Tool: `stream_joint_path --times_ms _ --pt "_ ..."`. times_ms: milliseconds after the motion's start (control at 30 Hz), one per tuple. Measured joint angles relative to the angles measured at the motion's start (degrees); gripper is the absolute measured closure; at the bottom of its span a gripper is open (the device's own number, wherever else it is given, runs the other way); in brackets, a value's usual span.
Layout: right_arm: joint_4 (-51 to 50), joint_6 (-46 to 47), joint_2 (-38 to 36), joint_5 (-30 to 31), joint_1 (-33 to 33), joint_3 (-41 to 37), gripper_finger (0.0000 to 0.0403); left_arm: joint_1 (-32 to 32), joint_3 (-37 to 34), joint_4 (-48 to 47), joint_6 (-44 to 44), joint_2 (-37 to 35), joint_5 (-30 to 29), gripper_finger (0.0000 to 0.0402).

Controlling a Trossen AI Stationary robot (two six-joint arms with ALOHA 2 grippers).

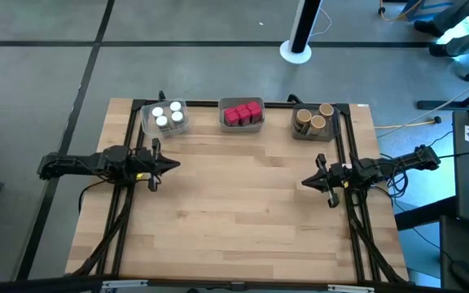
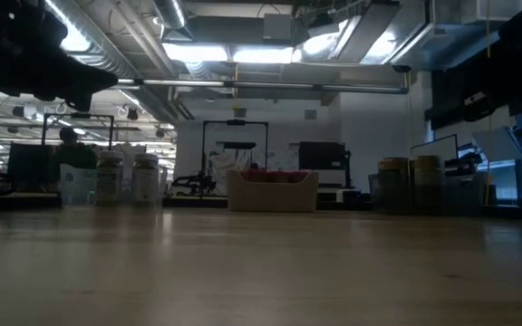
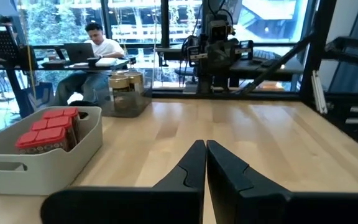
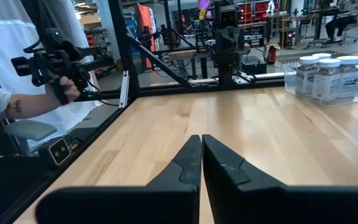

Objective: Sort spices by type
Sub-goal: Return to Home Position

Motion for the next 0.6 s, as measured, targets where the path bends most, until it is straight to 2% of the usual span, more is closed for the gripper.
stream_joint_path --times_ms 600 --pt "0.4 0.2 0.0 -0.3 0.0 0.0 0.0386 0.0 0.0 0.0 1.0 0.0 0.0 0.0398"
